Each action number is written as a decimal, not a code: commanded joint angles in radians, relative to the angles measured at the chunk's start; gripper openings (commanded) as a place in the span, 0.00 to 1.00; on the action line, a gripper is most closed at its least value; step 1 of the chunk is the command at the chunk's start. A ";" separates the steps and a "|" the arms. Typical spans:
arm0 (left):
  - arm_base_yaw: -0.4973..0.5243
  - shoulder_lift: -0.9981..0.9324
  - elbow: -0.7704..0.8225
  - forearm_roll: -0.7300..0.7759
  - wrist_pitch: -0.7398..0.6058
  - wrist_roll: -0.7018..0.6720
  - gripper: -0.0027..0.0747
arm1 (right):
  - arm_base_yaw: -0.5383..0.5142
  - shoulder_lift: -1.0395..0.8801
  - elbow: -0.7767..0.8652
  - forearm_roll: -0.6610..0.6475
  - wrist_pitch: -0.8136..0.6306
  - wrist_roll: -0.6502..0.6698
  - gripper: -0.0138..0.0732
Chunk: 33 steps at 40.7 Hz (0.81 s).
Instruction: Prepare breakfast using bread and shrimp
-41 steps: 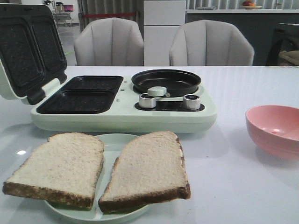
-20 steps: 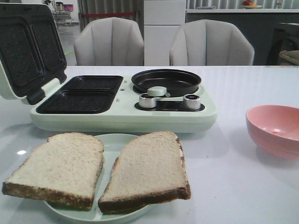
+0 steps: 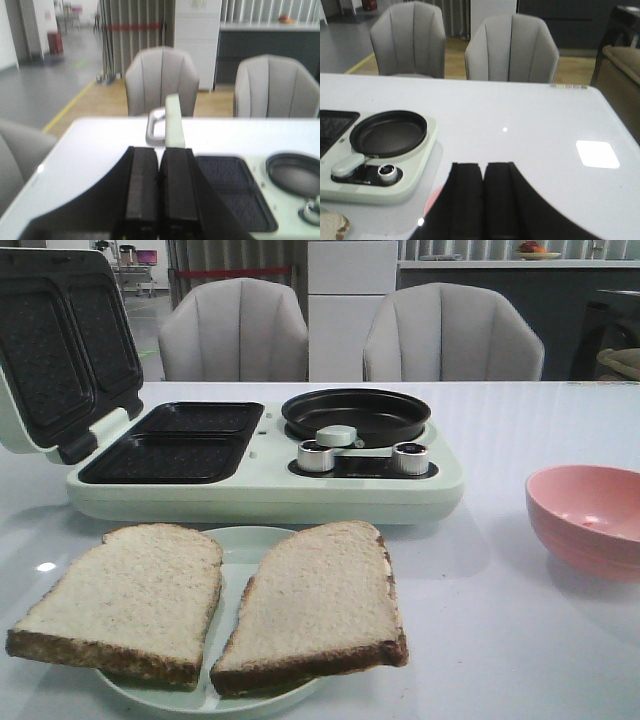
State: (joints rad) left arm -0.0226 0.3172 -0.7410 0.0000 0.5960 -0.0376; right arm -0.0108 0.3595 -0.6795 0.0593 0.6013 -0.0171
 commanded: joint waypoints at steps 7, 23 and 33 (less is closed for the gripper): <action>-0.006 0.071 0.048 -0.024 0.005 -0.007 0.17 | 0.001 0.117 0.013 -0.006 -0.030 -0.001 0.20; -0.006 0.086 0.108 -0.018 0.047 0.011 0.53 | 0.001 0.221 0.047 -0.008 0.015 -0.001 0.57; -0.014 0.093 0.108 -0.018 0.052 0.091 0.73 | 0.001 0.257 0.048 -0.008 -0.005 -0.001 0.72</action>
State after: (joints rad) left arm -0.0233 0.3899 -0.6064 -0.0113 0.7224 0.0299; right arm -0.0108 0.6037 -0.6041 0.0554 0.6778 -0.0171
